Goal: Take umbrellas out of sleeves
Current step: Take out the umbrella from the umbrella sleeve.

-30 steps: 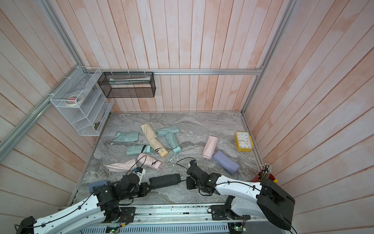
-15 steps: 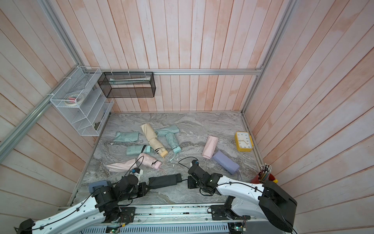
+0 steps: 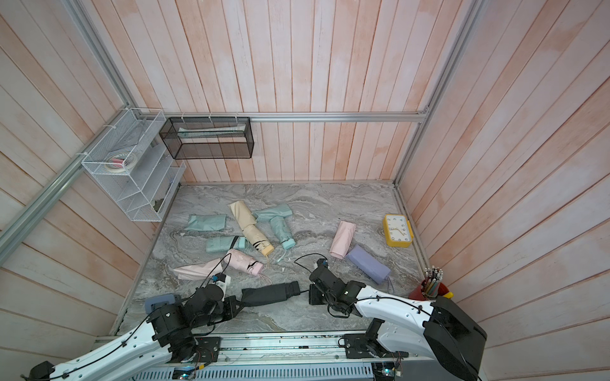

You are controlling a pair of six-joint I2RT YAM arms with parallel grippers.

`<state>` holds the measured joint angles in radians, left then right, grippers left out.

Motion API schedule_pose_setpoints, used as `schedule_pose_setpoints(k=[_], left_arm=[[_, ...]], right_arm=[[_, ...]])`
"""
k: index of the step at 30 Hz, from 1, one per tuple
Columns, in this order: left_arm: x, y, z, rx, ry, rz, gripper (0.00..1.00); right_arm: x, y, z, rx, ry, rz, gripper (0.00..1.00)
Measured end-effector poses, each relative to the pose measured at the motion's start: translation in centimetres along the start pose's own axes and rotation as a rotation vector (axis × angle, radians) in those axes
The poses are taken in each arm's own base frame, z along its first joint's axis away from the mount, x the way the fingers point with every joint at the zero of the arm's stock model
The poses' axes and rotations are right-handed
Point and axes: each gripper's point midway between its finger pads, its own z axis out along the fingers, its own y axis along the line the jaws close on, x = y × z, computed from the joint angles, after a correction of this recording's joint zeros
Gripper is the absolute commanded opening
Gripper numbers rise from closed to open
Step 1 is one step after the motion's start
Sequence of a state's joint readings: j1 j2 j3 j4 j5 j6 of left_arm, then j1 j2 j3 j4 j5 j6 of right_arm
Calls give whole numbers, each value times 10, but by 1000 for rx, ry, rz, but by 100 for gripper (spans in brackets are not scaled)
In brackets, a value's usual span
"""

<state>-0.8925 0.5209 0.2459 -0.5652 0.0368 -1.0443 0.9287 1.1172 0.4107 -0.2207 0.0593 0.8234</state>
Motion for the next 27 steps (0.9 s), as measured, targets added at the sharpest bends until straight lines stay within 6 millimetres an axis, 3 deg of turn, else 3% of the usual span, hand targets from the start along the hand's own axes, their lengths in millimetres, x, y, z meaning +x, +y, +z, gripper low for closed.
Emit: schedule_pose_setpoints(k=[27], left_arm=[[-2, 0, -1, 8, -6, -13, 0]], right_arm=[[-5, -16, -7, 9, -35, 68, 0]])
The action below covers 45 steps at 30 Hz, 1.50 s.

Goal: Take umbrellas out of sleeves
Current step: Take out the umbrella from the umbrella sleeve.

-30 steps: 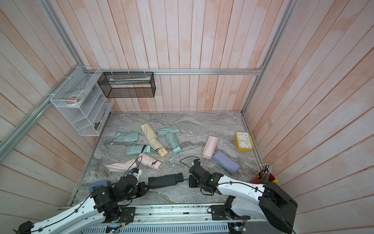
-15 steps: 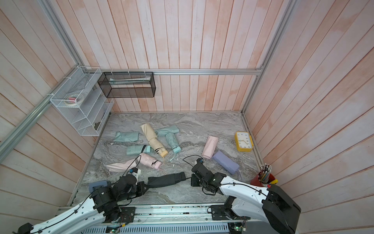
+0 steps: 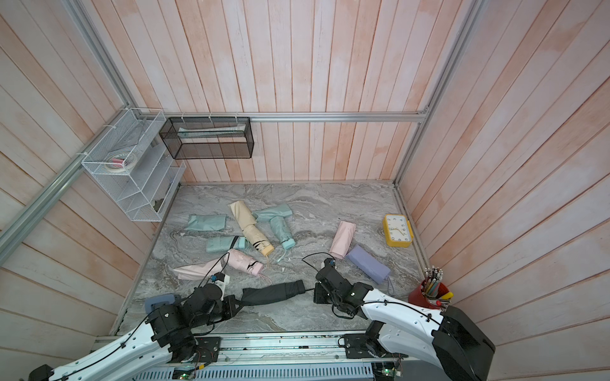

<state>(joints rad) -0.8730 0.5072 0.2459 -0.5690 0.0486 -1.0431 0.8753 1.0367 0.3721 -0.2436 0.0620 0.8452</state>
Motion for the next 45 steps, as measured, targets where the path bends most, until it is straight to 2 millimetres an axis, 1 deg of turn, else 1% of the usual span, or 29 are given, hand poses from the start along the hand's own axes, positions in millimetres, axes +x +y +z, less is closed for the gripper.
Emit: schedule_pose_setpoints(k=[8, 17, 18, 19, 21, 22, 23, 24, 27, 30, 33, 35, 41, 42, 45], left_arm=[[-2, -2, -2, 12, -9, -1, 0], [-3, -9, -5, 53, -14, -2, 0], [-3, -10, -5, 58, -16, -2, 2], [-3, -10, -5, 60, -15, -2, 8], [-3, -9, -5, 58, -16, 3, 32], [-3, -9, -5, 57, -17, 2, 43], [-4, -9, -5, 56, -18, -2, 49], [-4, -9, -5, 57, -19, -3, 51], [-5, -9, -6, 62, -28, -11, 52], [-5, -8, -3, 66, -34, -15, 53], [-4, -5, 4, 64, -33, -28, 57], [-5, -3, 9, 56, -30, -41, 58], [-15, -2, 20, 36, -47, -69, 58], [-18, -1, 22, 35, -52, -76, 58], [-25, -2, 26, 40, -62, -91, 49]], right_arm=[[-4, -1, -3, -11, -19, 12, 0], [5, -6, 0, -19, 7, 17, 0], [6, -6, 0, -19, 7, 17, 0], [5, -6, 0, -20, 6, 17, 0], [5, -7, -1, -19, 0, 18, 0], [5, -9, -1, -14, -4, 21, 0], [5, -13, -1, -8, -10, 25, 0], [7, -16, 0, -1, -11, 27, 0], [11, -21, 1, 6, -8, 28, 0], [11, -21, 1, 1, -12, 29, 0], [11, -21, 1, -1, -15, 29, 0], [10, -21, 1, -3, -16, 29, 0], [10, -20, 2, -9, -21, 29, 0], [10, -20, 2, -9, -21, 29, 0], [10, -20, 2, -9, -21, 29, 0]])
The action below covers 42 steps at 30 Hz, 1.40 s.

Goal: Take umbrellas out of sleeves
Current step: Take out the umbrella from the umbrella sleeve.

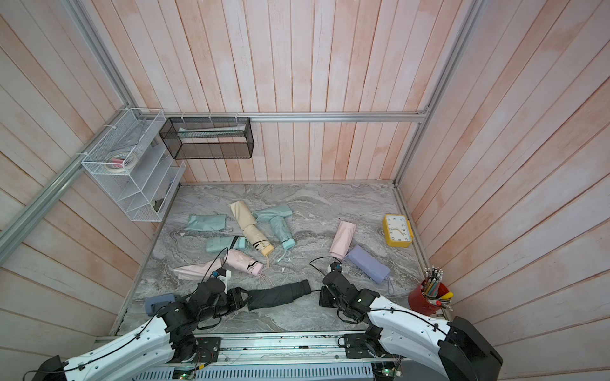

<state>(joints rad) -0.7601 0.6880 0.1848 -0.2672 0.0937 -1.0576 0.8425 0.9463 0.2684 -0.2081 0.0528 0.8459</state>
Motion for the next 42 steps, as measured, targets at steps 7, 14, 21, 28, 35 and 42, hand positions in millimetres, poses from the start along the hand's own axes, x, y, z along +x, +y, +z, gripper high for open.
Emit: schedule_pose_setpoints(k=[7, 14, 21, 28, 35, 42], left_arm=[[-6, -9, 5, 55, 1, -4, 39], [0, -12, 9, 95, 26, -3, 27], [0, -18, 7, 127, 30, 4, 7], [-3, -17, 2, 130, 18, 6, 0], [-7, -13, -4, 126, 1, -2, 0], [-10, -10, -8, 130, -1, -13, 0]], right_arm=[[0, 0, 0, 0, -1, 0, 0], [0, 0, 0, 0, 0, 0, 0], [0, 0, 0, 1, 0, 0, 0], [0, 0, 0, 2, 0, -1, 0], [-1, -1, -2, 14, 2, -2, 0], [-5, 3, -6, -1, -15, -1, 0]])
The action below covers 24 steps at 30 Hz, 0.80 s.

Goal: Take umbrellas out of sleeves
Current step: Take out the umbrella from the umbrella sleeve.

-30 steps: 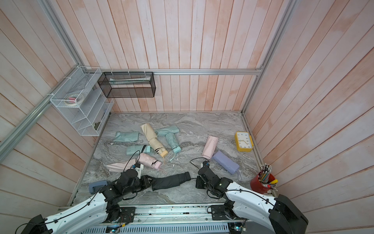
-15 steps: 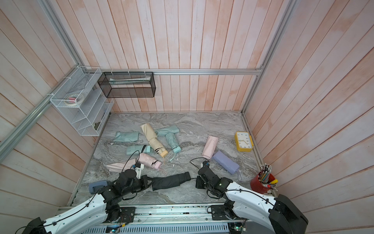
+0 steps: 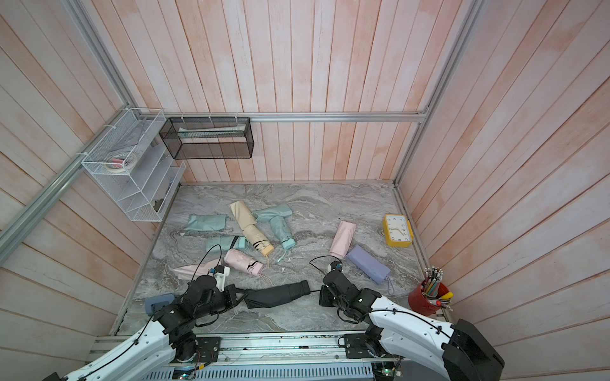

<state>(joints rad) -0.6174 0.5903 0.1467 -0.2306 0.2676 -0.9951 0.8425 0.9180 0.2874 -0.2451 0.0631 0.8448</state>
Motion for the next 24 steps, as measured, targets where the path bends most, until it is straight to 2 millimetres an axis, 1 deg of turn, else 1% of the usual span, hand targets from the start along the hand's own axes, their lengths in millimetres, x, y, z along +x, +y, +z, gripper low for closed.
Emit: schedule_pose_setpoints(k=[21, 24], left_arm=[[-1, 2, -6, -2, 10, -2, 0], [-3, 4, -8, -9, 1, -7, 0]], right_arm=[[-5, 3, -7, -19, -26, 7, 0], [-6, -3, -8, 8, -37, 16, 0]])
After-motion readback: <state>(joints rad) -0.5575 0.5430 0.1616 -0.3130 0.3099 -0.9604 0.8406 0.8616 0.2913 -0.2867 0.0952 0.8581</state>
